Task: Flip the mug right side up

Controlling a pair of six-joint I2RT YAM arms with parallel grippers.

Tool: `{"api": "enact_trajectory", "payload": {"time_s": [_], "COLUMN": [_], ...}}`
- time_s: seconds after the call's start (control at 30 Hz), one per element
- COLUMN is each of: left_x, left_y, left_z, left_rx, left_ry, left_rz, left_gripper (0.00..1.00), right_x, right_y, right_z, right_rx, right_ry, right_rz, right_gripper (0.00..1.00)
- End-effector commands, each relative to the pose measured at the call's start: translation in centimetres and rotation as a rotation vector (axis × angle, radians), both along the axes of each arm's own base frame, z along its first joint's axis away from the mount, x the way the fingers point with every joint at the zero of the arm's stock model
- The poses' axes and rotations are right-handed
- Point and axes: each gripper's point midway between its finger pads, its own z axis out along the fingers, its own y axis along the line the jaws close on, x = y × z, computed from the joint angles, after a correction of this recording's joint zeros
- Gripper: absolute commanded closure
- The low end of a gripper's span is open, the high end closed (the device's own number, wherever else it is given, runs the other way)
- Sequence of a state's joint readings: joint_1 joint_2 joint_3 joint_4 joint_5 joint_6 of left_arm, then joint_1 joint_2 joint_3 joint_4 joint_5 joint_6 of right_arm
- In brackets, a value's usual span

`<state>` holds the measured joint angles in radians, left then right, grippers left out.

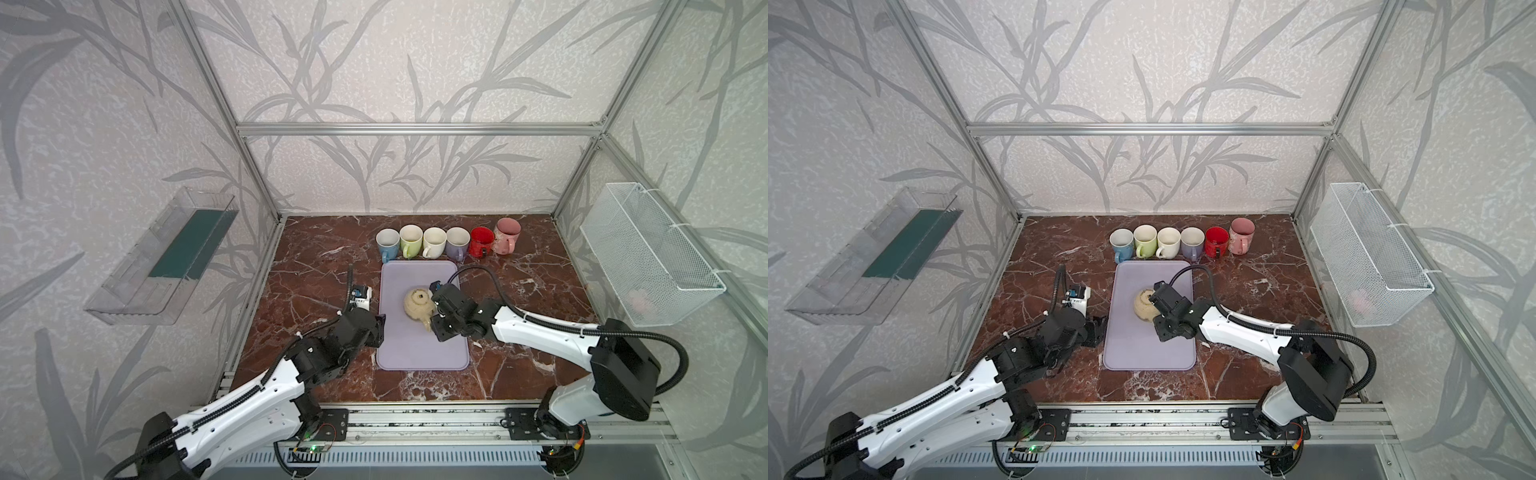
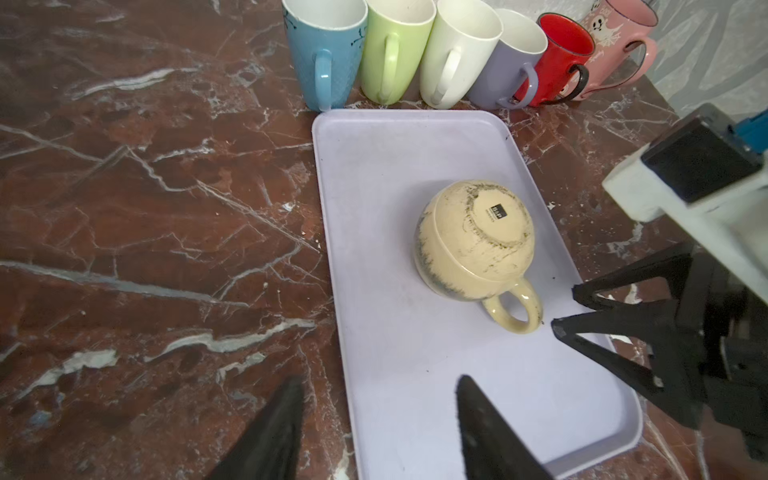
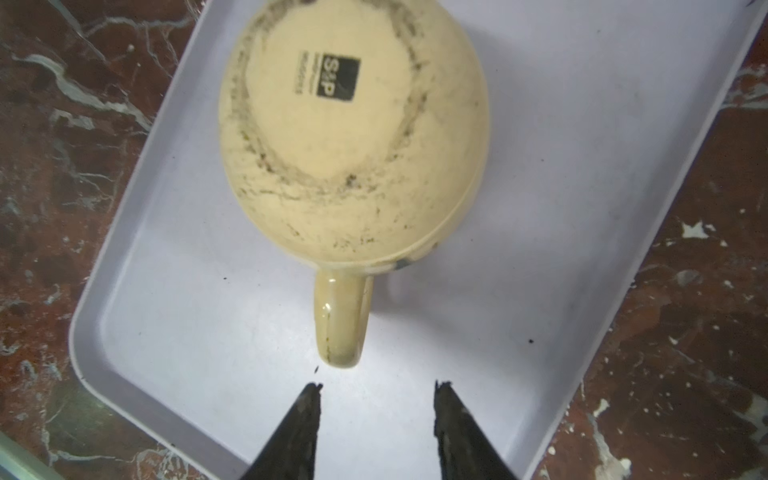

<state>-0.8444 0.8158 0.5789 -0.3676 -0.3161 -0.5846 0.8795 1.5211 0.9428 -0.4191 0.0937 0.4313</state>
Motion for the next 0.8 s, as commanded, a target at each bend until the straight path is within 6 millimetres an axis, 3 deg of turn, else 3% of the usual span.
{"api": "enact_trajectory", "payload": {"time_s": [0.0,0.13,0.33,0.73,0.77], "left_x": [0.2,0.3,0.3,0.1,0.1], "left_y": [0.7,1.1,1.1,1.4,1.4], "left_z": [0.1,-0.3,-0.8,-1.0,-1.1], "left_rx": [-0.015,-0.014,-0.025,-0.033,-0.032], "left_ry": [-0.017,-0.012,-0.001,0.002,0.002], "left_rz": [0.034,0.047,0.048,0.052,0.053], "left_gripper": [0.29,0.24,0.23,0.23,0.23], "right_x": [0.4,0.6,0.9,2.4,2.4], "right_y": [0.7,1.3,2.0,3.0,2.9], "right_z": [0.7,0.9,0.4,-0.4,-1.4], "right_rx": [-0.015,-0.024,-0.041,-0.082,-0.105], "right_ry": [-0.010,-0.019,-0.014,-0.030,-0.016], "right_rz": [-0.002,0.004,0.011,0.012,0.015], "right_gripper": [0.56,0.56,0.57,0.72,0.73]}}
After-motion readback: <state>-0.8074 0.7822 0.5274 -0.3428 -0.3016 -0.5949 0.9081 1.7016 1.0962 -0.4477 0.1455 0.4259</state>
